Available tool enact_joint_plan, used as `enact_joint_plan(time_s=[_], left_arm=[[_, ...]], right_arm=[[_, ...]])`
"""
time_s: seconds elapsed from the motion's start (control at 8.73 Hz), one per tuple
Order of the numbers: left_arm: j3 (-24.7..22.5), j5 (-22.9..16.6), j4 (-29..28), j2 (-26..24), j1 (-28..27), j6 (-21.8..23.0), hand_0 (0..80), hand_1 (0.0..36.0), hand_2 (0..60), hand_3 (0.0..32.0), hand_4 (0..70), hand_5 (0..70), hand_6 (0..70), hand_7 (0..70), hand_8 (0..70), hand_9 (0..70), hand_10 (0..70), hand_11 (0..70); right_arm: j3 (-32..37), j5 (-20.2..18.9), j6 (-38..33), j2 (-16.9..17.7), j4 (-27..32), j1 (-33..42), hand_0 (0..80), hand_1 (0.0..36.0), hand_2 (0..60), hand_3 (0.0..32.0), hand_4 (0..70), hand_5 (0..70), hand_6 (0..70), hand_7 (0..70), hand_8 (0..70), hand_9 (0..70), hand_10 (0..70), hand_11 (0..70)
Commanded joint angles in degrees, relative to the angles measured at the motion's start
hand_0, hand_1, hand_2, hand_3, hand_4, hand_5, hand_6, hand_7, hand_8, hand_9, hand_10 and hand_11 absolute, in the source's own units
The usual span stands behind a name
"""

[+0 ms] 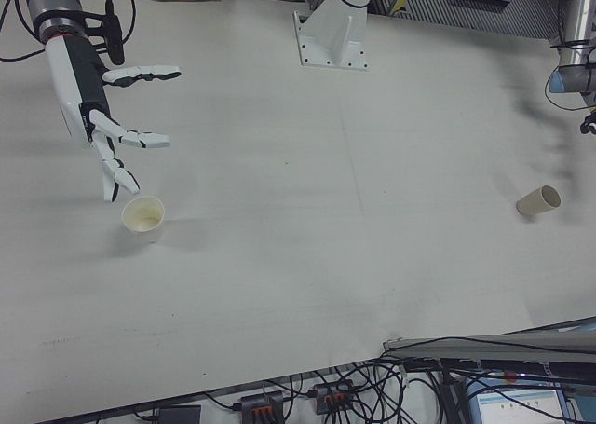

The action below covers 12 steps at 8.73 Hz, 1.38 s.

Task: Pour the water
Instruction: 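Reach the left hand to the beige cup and close fingers around it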

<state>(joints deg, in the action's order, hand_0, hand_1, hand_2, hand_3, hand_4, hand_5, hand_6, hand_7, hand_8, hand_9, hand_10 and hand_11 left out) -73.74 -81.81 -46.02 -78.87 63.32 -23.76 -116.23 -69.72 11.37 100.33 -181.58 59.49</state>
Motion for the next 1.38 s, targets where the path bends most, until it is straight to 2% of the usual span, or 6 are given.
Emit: enact_joint_plan(time_s=[0.0,0.11,0.57,0.8,1.03,1.26], left_arm=[[3.19,7.37,4.57,-6.12,-11.81,-1.82,45.4,4.0,0.0,0.0,17.6,0.0,8.0,9.7,2.0,0.5,4.4,7.1],[1.95,7.28,6.88,-6.03,-11.81,-1.73,47.8,7.7,0.0,0.0,17.3,0.0,7.8,9.7,1.8,0.5,3.3,6.0],[2.29,7.02,12.33,-7.86,-11.81,-1.81,51.4,13.4,0.8,0.0,15.7,1.7,8.3,9.8,1.8,0.5,1.8,4.2],[1.94,7.11,16.03,-9.53,-11.81,-2.16,57.2,20.3,3.5,0.0,9.0,1.8,5.6,7.7,1.2,0.1,0.0,2.4],[1.41,7.19,19.11,-11.64,-11.9,-2.69,58.4,22.1,4.9,0.6,6.7,1.9,4.6,7.0,1.1,0.0,0.0,0.8],[1.06,7.11,19.21,-12.79,-11.9,-3.92,59.1,23.0,5.3,0.6,6.1,2.0,4.2,6.9,1.2,0.0,0.0,0.8]], right_arm=[[0.03,-0.24,0.15,0.39,-0.35,-0.08,51.5,16.9,8.9,0.0,17.0,24.5,7.4,12.5,0.4,1.1,0.0,0.0],[0.12,-0.24,0.15,0.39,-0.35,0.01,51.4,16.9,8.2,0.0,15.5,24.0,6.6,11.8,0.3,0.9,0.0,0.0],[0.12,-0.07,0.23,0.39,-0.44,-0.17,51.1,16.4,7.7,0.0,16.2,23.8,6.9,11.9,0.3,0.9,0.0,0.0],[0.3,-0.07,0.23,0.39,-0.53,-0.17,51.4,16.6,7.9,0.0,17.2,24.3,7.4,12.3,0.4,1.0,0.0,0.0],[0.39,-0.07,0.23,0.39,-0.53,-0.08,51.4,16.6,8.0,0.0,17.0,24.3,7.3,12.3,0.4,1.0,0.0,0.0],[0.47,-0.07,0.23,0.39,-0.53,-0.08,51.2,16.4,7.6,0.0,16.7,24.3,7.1,11.9,0.4,0.9,0.0,0.0]])
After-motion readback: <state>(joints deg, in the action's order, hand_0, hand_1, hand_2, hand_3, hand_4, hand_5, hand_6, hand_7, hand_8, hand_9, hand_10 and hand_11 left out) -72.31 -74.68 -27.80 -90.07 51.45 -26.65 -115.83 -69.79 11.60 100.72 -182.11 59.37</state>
